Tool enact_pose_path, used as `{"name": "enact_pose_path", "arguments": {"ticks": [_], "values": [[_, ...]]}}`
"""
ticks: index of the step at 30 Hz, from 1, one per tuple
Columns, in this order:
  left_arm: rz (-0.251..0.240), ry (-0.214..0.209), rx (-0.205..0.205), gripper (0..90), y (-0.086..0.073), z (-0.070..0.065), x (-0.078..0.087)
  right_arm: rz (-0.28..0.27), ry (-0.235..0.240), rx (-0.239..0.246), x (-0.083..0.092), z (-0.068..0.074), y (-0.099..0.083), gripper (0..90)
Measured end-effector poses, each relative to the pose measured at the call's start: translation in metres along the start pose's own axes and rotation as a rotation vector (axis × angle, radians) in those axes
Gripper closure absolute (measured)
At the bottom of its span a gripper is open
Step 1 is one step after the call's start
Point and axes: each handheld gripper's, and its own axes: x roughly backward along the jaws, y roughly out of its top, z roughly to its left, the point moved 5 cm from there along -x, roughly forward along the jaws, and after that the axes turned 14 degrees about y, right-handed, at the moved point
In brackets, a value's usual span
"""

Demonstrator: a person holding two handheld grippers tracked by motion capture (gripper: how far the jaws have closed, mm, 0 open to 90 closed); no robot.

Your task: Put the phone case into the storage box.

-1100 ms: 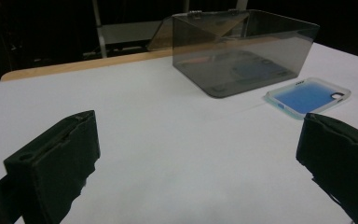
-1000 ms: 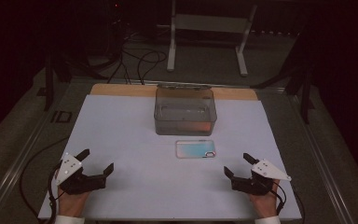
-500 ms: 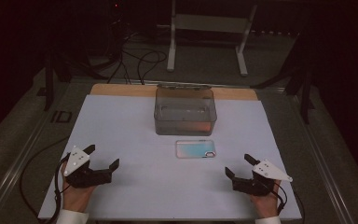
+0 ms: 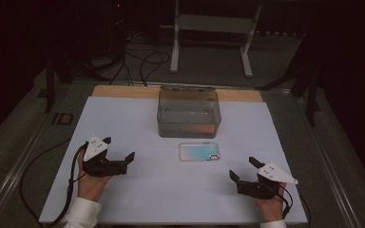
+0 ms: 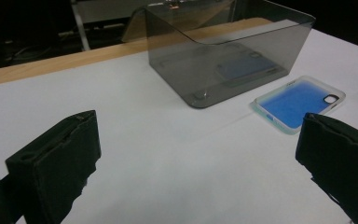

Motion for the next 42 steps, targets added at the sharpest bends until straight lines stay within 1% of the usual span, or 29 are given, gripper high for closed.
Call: {"name": "enact_pose_path", "arguments": {"ticks": [2, 8, 10, 12, 13, 14, 16, 19, 21, 24, 30, 34, 41, 42], "values": [[0.008, -0.003, -0.010, 0.6, 0.002, -0.003, -0.005, 0.000, 0.000, 0.000, 0.000, 0.000, 0.000, 9.8], [0.026, -0.018, -0.018, 0.6, 0.007, -0.011, -0.020, 0.001, 0.001, -0.002, 0.000, 0.000, -0.001, 9.8], [0.031, -0.021, -0.018, 0.6, 0.009, -0.014, -0.024, 0.002, 0.000, 0.000, 0.000, -0.001, -0.001, 9.8], [0.038, -0.027, -0.026, 0.6, 0.011, -0.018, -0.028, 0.001, 0.001, -0.002, 0.000, -0.001, -0.001, 9.8], [0.038, -0.027, -0.026, 0.6, 0.011, -0.018, -0.028, 0.001, 0.001, -0.002, 0.000, -0.001, -0.001, 9.8], [0.042, -0.035, -0.037, 0.6, 0.014, -0.023, -0.033, 0.002, 0.001, -0.002, 0.000, -0.001, -0.001, 9.8], [0.048, -0.042, -0.041, 0.6, 0.016, -0.027, -0.038, 0.006, 0.000, 0.001, 0.000, -0.001, -0.001, 9.8], [0.070, -0.048, -0.048, 1.6, 0.019, -0.032, -0.046, 0.004, 0.002, -0.003, 0.000, -0.001, -0.001, 9.8], [0.082, -0.059, -0.037, 2.4, 0.020, -0.035, -0.051, 0.007, 0.002, -0.002, 0.000, -0.001, -0.001, 9.8], [0.100, -0.067, -0.041, 2.6, 0.021, -0.039, -0.057, 0.008, 0.002, -0.004, 0.000, -0.001, -0.001, 9.8], [0.122, -0.073, -0.059, 2.6, 0.024, -0.048, -0.068, 0.005, -0.001, -0.005, 0.001, -0.001, -0.001, 9.8], [0.128, -0.083, -0.059, 2.7, 0.026, -0.054, -0.074, 0.005, 0.000, -0.006, 0.001, -0.001, -0.001, 9.8], [0.155, -0.097, -0.073, 3.1, 0.028, -0.066, -0.085, 0.005, 0.000, -0.007, 0.001, -0.002, -0.001, 9.8], [0.156, -0.099, -0.070, 3.2, 0.029, -0.068, -0.086, 0.006, 0.000, -0.005, 0.001, -0.002, -0.001, 9.8]]}}
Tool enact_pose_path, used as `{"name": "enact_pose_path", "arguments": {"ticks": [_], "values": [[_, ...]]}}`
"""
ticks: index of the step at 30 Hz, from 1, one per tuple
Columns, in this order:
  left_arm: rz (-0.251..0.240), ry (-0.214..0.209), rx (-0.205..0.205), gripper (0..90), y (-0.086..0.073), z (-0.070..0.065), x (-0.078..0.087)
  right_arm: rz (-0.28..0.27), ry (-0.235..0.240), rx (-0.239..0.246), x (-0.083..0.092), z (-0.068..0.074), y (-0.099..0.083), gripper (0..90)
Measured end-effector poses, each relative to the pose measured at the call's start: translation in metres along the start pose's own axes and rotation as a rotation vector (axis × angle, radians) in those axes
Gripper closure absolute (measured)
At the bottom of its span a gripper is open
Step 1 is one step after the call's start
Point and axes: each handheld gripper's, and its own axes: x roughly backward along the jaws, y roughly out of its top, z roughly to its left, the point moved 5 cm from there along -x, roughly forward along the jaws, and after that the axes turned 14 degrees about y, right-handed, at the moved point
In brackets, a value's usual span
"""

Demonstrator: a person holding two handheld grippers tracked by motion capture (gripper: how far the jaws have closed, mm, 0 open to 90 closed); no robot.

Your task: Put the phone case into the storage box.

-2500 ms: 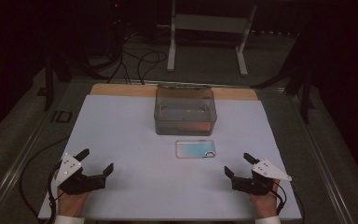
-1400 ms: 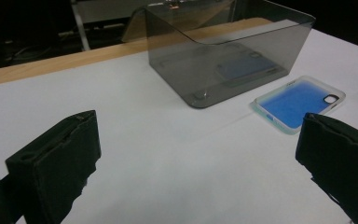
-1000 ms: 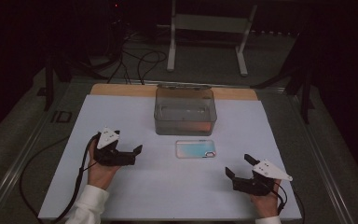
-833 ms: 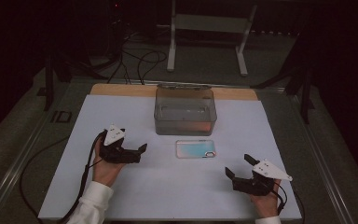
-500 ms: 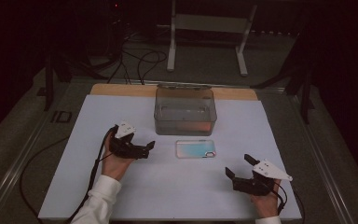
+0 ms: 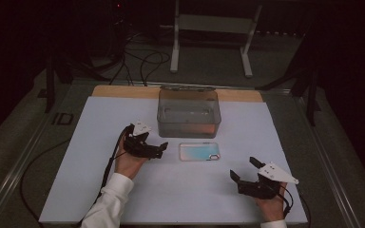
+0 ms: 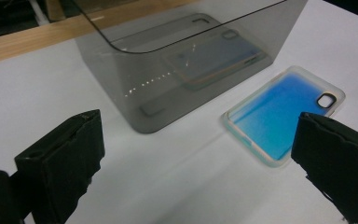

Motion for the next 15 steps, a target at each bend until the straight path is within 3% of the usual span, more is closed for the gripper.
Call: {"name": "enact_pose_path", "arguments": {"ticks": [15], "values": [[0.057, -0.015, -0.011, 5.6, 0.007, -0.016, -0.022, 0.005, -0.002, 0.002, 0.000, 0.000, 0.000, 9.8]]}}
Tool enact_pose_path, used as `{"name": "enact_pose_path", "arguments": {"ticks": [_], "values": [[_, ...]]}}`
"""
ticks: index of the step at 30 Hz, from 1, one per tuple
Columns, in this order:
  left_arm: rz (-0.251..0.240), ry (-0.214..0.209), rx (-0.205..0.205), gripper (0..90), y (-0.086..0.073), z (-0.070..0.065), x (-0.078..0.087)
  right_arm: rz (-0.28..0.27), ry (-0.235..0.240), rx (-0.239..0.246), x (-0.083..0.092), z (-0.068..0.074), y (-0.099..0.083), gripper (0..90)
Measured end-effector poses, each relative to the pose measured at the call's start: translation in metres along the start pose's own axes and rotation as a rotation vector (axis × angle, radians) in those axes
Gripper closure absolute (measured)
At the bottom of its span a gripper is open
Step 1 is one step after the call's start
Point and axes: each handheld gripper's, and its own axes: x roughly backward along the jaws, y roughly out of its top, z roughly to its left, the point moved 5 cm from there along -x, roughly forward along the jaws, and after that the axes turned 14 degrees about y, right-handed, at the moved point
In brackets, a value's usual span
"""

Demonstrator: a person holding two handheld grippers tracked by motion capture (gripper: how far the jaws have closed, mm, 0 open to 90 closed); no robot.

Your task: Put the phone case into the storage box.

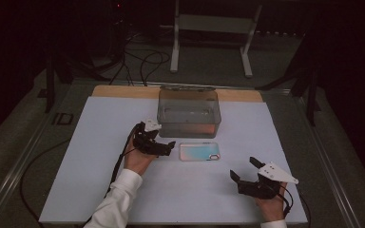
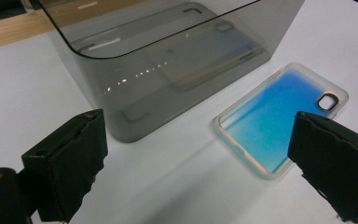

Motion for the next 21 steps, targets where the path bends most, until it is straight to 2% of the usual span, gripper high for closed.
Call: {"name": "enact_pose_path", "arguments": {"ticks": [15, 21], "values": [[0.092, -0.016, -0.051, 7.6, 0.003, -0.022, -0.025, 0.001, 0.001, 0.000, 0.000, 0.000, 0.000, 9.8], [0.130, -0.031, -0.039, 8.2, 0.004, -0.028, -0.033, 0.001, 0.002, 0.000, 0.000, 0.000, 0.000, 9.8]]}}
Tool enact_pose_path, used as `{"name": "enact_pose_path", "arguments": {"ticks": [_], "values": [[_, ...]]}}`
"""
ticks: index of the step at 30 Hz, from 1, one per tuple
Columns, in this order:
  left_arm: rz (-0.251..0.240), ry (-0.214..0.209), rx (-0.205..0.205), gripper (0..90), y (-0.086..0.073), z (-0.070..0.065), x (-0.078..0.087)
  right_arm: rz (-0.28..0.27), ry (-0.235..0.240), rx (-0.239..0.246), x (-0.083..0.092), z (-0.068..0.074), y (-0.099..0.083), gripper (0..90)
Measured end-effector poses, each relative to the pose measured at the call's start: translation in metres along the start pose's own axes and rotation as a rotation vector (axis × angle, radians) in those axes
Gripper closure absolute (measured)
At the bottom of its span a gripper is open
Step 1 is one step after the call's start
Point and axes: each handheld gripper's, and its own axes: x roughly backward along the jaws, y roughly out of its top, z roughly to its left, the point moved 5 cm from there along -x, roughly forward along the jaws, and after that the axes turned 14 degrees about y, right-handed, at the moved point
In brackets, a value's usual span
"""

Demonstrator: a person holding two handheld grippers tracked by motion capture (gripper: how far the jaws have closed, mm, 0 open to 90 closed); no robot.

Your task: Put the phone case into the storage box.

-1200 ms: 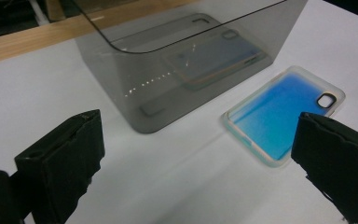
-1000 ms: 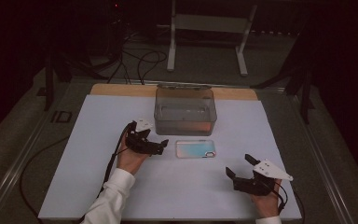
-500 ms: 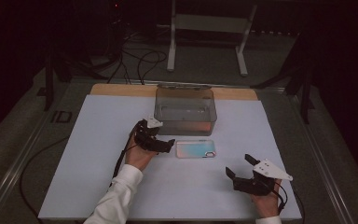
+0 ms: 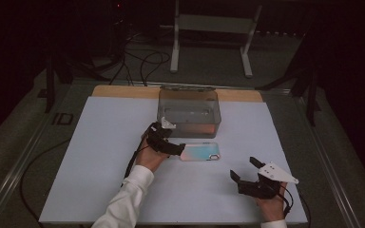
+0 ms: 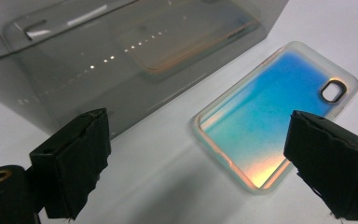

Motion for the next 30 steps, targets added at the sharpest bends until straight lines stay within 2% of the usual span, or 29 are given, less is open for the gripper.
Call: {"name": "enact_pose_path", "arguments": {"ticks": [9, 18, 23, 26, 30], "values": [[0.068, -0.020, 0.016, 15.3, 0.000, -0.008, -0.011, 0.001, 0.000, 0.000, 0.000, 0.000, 0.000, 9.8], [0.143, -0.027, 0.014, 22.5, -0.005, -0.016, -0.021, -0.002, -0.002, 0.000, 0.001, -0.001, 0.000, 9.8], [0.167, -0.020, 0.015, 33.5, -0.007, -0.020, -0.025, -0.003, -0.005, -0.005, 0.001, -0.001, 0.000, 9.8], [0.181, -0.035, 0.028, 43.7, -0.008, -0.022, -0.026, -0.002, -0.004, -0.004, 0.001, -0.001, 0.000, 9.8], [0.209, -0.018, 0.055, 54.6, -0.010, -0.022, -0.029, -0.001, -0.005, -0.002, 0.001, -0.001, 0.000, 9.8]]}}
